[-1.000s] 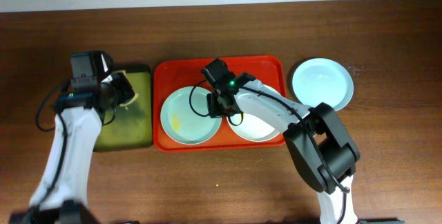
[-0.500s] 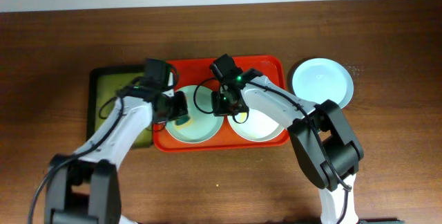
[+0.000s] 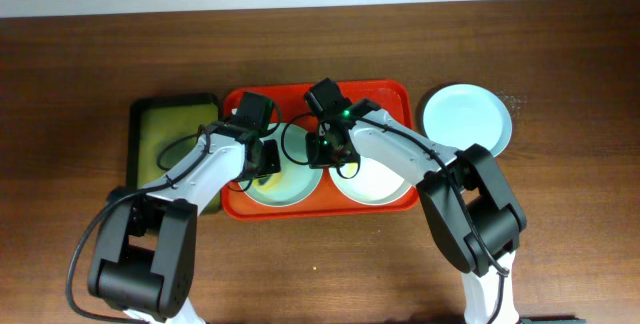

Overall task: Clean dirty plates on tray and stack at the side
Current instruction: 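Bring the sponge in the left gripper over the white plate, then scrub the white plate with the sponge while the right gripper holds it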

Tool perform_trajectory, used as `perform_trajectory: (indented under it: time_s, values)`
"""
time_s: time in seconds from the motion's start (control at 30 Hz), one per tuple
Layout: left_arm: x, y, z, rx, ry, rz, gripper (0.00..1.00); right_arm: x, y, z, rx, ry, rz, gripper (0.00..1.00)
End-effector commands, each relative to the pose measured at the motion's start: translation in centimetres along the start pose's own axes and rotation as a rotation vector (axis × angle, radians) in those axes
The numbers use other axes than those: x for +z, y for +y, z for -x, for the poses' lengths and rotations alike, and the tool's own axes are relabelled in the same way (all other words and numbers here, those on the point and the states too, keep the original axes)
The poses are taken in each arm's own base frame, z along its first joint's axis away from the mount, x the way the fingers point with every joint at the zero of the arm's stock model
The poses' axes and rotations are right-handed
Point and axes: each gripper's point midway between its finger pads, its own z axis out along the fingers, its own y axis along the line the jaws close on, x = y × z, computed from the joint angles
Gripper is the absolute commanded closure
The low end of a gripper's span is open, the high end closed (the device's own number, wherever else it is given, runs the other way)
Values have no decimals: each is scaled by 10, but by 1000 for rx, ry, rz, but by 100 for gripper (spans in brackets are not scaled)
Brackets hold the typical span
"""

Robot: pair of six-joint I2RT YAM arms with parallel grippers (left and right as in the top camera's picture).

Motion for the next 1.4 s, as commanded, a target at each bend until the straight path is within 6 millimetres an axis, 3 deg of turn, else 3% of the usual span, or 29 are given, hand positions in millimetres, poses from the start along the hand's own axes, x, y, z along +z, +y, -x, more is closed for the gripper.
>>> perform_trajectory:
  time_s: [0.0,0.13,0.2,0.3,0.33,0.43,0.5,0.6,0.7,0.73,0.8,0.9,1.13,1.2,1.33,1.37]
  values:
    - [-2,58,12,-13,-81,299,100,-1,-15,-2,3,0,-44,96]
    - [-33,52,33,-38,-175,258,100,-1,-15,-2,3,0,-44,96]
    - [-41,33,34,-44,-174,140,100,-1,-15,-1,3,-1,-44,96]
    - [-37,-29,22,-37,-73,-208,100,-1,-14,-1,2,-4,-42,96]
    - [-36,-39,20,-52,-53,-261,100,-1,-14,-1,2,-4,-42,96]
    - [-18,-43,12,-93,4,-268,100,-1,-14,-1,2,-4,-42,96]
    - [-1,-57,-5,-78,89,-311,100,-1,-14,0,2,-7,-40,96]
    - [8,-55,-12,-72,111,-286,100,-1,-14,1,2,-9,-39,96]
    - [16,-13,-10,-74,65,-53,100,-1,-14,-1,2,-4,-42,96]
    - [13,11,-9,-67,40,81,100,-1,-15,-2,3,0,-44,96]
    - [5,29,-5,-61,9,174,100,-1,-15,-1,3,-1,-44,96]
    - [-25,49,12,-66,-99,277,100,-1,-15,-1,3,-3,-47,96]
    - [-84,47,34,-111,-264,205,100,-1,-15,0,2,-6,-46,96]
    - [-85,40,33,-111,-254,161,100,-1,-15,0,2,-6,-46,96]
    - [-65,-15,9,-89,-112,-150,100,-1,-15,0,1,-9,-44,96]
    - [-60,-20,5,-108,-90,-180,100,-1,-15,0,1,-9,-44,96]
